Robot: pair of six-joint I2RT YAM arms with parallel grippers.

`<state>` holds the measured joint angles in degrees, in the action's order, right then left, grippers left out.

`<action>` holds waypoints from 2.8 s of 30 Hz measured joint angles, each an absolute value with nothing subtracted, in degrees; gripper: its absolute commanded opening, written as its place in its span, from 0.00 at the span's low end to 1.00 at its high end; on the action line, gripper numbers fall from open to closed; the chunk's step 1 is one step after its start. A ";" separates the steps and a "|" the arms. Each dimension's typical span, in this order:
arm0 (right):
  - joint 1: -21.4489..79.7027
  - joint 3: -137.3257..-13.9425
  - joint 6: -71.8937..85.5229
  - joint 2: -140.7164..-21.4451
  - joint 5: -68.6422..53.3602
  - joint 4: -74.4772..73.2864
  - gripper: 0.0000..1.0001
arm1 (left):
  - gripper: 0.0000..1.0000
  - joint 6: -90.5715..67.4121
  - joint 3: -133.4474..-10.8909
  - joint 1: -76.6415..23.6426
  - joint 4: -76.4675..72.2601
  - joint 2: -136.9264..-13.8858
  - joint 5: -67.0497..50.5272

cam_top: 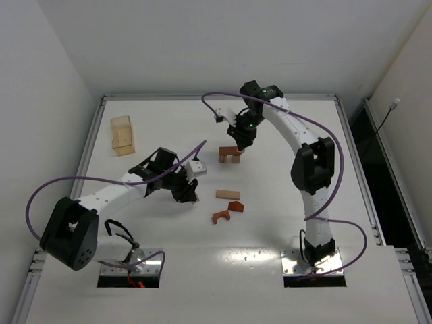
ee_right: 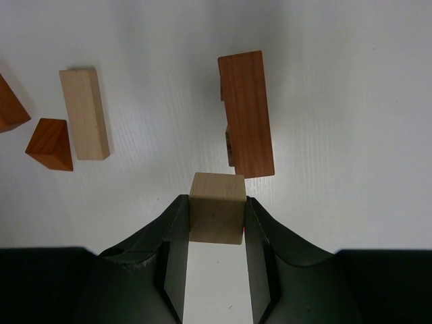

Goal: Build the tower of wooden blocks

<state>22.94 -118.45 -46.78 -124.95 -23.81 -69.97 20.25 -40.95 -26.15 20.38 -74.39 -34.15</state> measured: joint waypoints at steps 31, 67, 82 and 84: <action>23.99 -123.83 -52.36 -129.99 -22.26 -71.18 0.05 | 0.00 18.94 -40.95 -26.15 19.62 -75.81 -35.24; 25.26 -125.40 -53.95 -133.03 -19.90 -70.74 0.14 | 0.00 18.94 -40.97 -25.36 19.62 -77.06 -36.40; 25.26 -125.49 -53.98 -133.21 -19.51 -70.48 0.37 | 0.00 18.96 -41.19 -25.36 19.62 -77.95 -36.73; 25.26 -125.51 -53.91 -133.21 -19.51 -70.28 0.38 | 0.00 18.96 -41.19 -25.36 19.64 -77.95 -36.73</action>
